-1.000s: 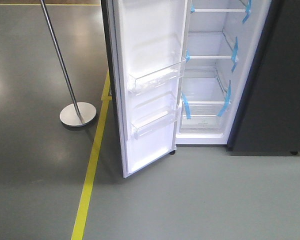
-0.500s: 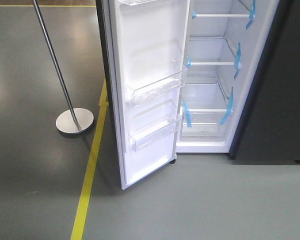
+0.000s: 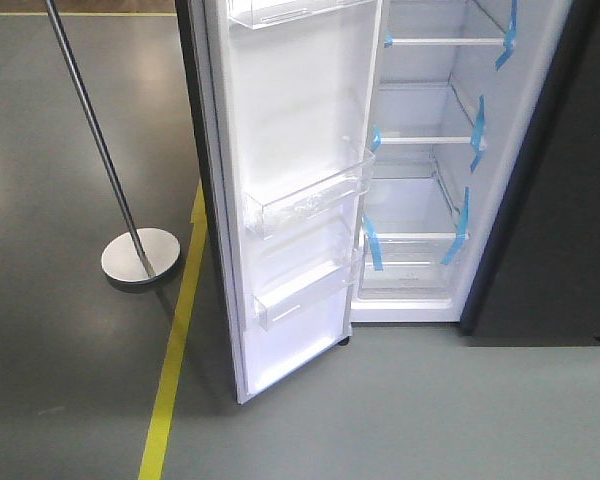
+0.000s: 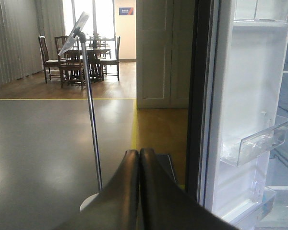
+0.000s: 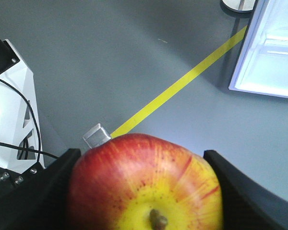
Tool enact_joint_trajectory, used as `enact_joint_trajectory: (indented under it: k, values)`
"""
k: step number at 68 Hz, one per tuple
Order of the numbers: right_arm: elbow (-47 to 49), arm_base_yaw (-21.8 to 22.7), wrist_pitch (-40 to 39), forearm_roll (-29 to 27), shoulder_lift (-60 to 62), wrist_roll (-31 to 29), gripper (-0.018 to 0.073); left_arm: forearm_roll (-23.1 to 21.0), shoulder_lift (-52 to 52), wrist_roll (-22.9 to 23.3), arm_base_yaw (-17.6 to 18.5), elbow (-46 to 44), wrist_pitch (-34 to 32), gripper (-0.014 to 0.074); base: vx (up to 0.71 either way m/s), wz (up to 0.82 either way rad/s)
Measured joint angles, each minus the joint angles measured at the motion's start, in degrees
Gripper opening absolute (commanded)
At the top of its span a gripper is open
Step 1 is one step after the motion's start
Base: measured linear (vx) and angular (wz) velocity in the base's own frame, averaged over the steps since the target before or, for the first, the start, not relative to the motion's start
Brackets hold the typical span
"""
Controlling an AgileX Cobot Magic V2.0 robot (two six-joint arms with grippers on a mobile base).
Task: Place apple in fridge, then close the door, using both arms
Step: 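Approach the refrigerator door bins, keeping the apple in the right gripper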
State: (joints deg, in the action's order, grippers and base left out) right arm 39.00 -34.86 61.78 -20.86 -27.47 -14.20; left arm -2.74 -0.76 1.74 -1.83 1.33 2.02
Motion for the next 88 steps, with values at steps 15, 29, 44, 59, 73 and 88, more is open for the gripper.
enact_joint_trajectory:
  k: [15,29,44,59,73,88]
  values:
    - [0.0,0.0,0.15,0.0,0.0,0.0,0.0193,0.0,0.0,0.0,0.0,0.0,0.0,-0.0006,0.12,-0.02]
    - [0.0,0.0,0.15,0.0,0.0,0.0,0.0193,0.0,0.0,0.0,0.0,0.0,0.0,-0.0006,0.13,0.01]
    - [0.0,0.0,0.24,0.0,0.0,0.0,0.0193,0.0,0.0,0.0,0.0,0.0,0.0,-0.0006,0.14,0.03]
    - [0.0,0.0,0.36,0.0,0.0,0.0,0.0193,0.0,0.0,0.0,0.0,0.0,0.0,-0.0006,0.12,0.03]
    - [0.0,0.0,0.36,0.0,0.0,0.0,0.0193,0.0,0.0,0.0,0.0,0.0,0.0,-0.0006,0.11,0.02]
    - [0.0,0.0,0.36,0.0,0.0,0.0,0.0193,0.0,0.0,0.0,0.0,0.0,0.0,-0.0006,0.1,0.01]
